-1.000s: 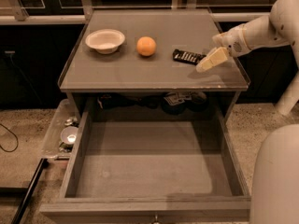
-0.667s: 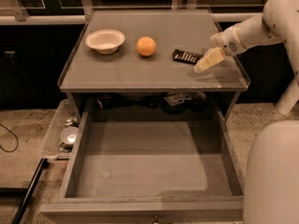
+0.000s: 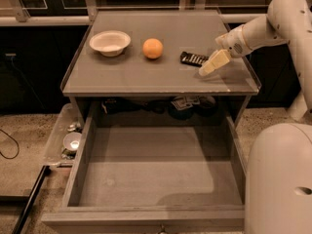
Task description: Place rxbar chocolate into top drawer
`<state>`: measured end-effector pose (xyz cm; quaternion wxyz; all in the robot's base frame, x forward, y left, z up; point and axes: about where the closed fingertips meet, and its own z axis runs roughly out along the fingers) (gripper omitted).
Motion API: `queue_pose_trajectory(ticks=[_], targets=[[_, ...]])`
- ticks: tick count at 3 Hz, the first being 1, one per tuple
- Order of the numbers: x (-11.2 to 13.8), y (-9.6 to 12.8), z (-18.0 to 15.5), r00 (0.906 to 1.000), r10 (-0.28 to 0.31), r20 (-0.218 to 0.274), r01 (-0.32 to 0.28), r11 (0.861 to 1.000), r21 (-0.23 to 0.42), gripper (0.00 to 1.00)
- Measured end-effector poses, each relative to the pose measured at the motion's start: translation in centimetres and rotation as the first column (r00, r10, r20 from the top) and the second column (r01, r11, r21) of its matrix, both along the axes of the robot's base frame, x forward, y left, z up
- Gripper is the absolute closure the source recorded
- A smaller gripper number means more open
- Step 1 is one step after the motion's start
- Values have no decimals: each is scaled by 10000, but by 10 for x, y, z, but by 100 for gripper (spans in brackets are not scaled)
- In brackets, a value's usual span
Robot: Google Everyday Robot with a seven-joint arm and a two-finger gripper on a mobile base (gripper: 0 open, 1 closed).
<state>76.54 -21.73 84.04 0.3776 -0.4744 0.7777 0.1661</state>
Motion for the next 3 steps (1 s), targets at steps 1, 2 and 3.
queue_pose_trajectory(ticks=[1, 2, 3], targets=[[3, 8, 0, 9997, 229, -81, -228, 9995, 205, 0], [4, 17, -5, 9984, 456, -341, -449, 9988, 212, 0], [5, 22, -12, 9964, 599, -606, -590, 9981, 164, 0]])
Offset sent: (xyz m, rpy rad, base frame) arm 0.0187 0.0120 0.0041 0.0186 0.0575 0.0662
